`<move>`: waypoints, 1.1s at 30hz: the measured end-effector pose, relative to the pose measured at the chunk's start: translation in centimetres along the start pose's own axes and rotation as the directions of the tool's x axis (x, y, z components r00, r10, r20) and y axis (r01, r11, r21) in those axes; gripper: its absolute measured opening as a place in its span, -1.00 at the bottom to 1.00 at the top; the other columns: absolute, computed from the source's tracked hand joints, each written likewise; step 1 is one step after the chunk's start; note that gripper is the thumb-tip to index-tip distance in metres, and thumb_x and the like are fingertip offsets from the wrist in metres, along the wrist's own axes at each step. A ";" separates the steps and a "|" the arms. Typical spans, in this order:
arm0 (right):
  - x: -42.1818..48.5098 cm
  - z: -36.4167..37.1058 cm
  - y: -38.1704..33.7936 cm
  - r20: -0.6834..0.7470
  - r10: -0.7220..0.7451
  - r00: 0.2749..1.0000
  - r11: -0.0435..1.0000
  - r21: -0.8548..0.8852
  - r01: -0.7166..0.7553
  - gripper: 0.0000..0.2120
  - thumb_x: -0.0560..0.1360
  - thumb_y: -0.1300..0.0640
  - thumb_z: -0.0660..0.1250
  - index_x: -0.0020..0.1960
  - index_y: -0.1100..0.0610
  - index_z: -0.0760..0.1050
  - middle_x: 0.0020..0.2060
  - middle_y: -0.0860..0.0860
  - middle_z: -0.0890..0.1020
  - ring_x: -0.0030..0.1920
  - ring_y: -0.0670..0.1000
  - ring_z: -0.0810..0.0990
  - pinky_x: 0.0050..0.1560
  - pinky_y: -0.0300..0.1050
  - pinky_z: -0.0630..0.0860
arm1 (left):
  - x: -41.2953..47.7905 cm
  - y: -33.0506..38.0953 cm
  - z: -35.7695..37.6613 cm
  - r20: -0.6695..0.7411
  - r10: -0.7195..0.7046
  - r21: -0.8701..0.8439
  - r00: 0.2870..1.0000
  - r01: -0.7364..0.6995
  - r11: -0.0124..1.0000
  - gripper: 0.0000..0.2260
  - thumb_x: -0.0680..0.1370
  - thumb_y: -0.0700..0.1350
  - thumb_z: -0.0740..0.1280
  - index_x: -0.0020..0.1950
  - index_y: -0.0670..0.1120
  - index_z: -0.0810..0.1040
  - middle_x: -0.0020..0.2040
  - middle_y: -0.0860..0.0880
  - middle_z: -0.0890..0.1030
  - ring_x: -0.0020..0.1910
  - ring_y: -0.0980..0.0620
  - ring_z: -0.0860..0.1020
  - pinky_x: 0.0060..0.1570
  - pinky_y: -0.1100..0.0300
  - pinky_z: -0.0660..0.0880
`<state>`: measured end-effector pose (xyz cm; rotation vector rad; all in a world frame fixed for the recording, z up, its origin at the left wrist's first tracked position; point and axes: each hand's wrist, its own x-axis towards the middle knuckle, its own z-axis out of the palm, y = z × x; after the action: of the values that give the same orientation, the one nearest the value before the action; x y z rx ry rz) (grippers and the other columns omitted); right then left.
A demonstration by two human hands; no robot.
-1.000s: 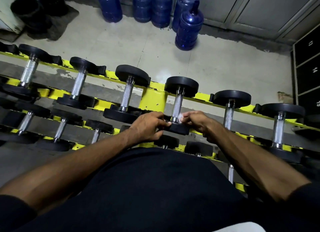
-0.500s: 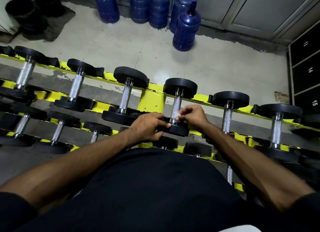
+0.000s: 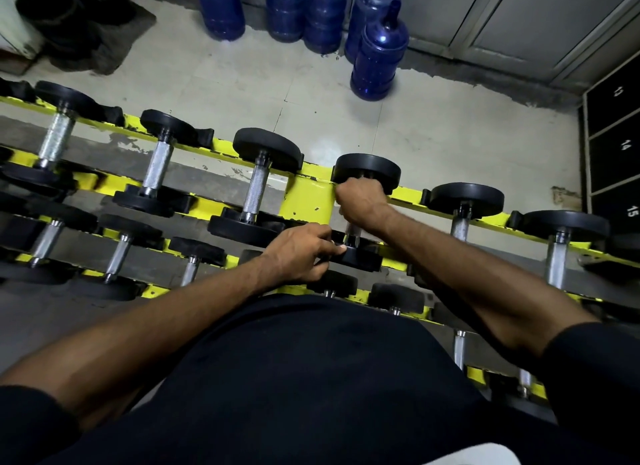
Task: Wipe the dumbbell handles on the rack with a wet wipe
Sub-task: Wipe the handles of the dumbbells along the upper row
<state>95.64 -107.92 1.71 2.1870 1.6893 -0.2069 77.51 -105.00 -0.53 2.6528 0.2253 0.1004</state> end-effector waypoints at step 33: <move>-3.8 7.2 3.0 0.613 -0.022 0.790 -0.102 0.784 -0.612 -0.61 0.58 0.42 0.03 0.11 0.20 0.60 -0.04 0.15 0.70 -0.07 0.08 0.68 -0.08 -0.06 0.65 | 0.1 0.3 -0.6 0.017 -0.008 -0.027 1.000 0.008 1.000 -0.69 0.49 -0.06 0.43 0.24 0.05 0.65 -0.04 0.01 0.55 -0.04 0.00 0.52 -0.17 0.20 0.45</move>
<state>98.29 -114.70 -3.10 2.8665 0.3999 -2.3148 77.58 -104.94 0.18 2.6245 0.2277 0.0776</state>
